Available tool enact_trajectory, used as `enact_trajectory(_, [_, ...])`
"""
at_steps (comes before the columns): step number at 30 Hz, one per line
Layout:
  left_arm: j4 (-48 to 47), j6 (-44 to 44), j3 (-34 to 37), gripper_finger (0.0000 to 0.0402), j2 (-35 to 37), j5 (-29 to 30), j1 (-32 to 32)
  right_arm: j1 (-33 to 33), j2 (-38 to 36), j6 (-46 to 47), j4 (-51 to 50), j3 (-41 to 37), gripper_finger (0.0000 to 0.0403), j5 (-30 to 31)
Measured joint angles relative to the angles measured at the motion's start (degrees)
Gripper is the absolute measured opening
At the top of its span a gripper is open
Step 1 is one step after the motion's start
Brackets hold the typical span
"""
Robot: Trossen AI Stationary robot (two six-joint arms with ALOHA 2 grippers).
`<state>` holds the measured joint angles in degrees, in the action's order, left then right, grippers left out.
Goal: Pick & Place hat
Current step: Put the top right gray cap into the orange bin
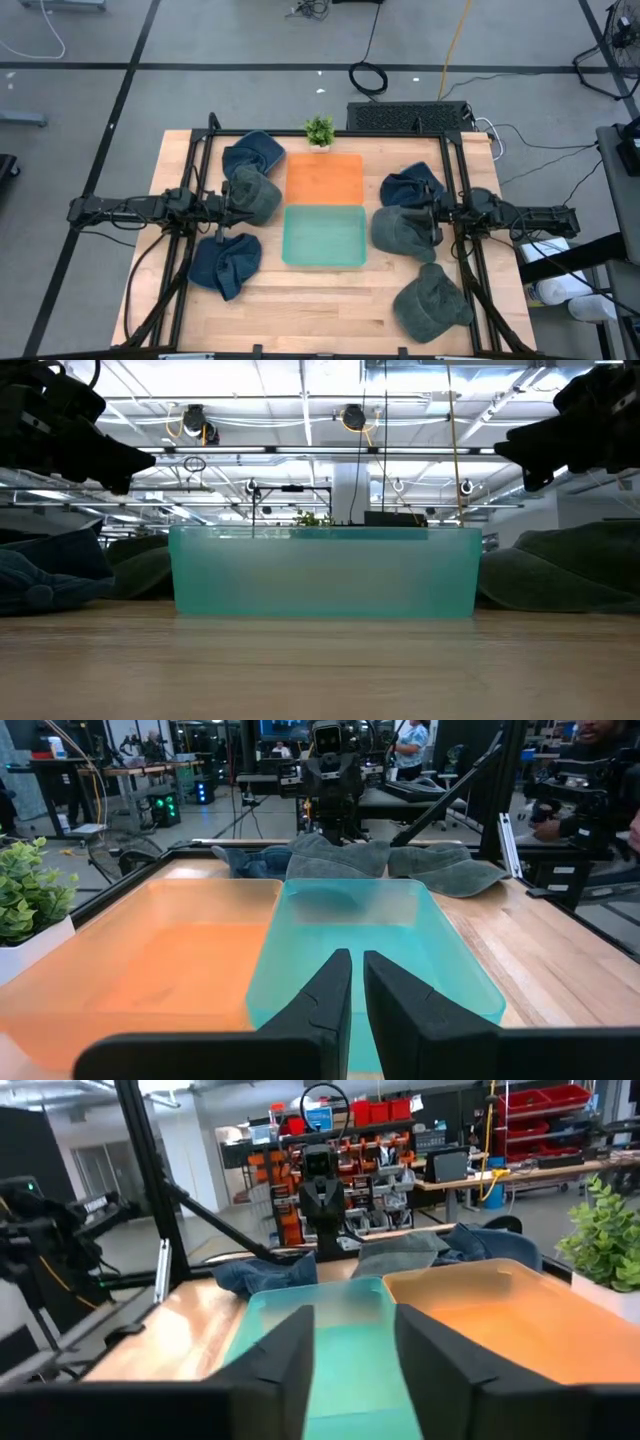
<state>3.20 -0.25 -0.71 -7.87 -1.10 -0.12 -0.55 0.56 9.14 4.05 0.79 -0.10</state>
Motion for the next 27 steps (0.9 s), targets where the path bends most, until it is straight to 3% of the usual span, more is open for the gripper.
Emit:
enact_trajectory(7, [0.0,0.0,0.0,0.0037,0.02,0.0,-0.02,-0.01,0.0,3.24,2.6,-0.02,0.0239,0.09])
enact_trajectory(13, [0.0,0.0,0.0,0.0037,0.02,0.0,-0.02,-0.01,0.0,2.91,3.38,0.01,0.0295,0.04])
enact_trajectory(19, [0.0,-0.01,0.0,0.0037,0.02,0.0,-0.01,0.0,0.0,2.12,3.21,0.0,0.0318,0.02])
enact_trajectory(27, [0.0,0.0,0.0,0.0037,0.02,0.0,0.0,0.02,0.96,2.15,2.91,2.97,0.0313,0.19])
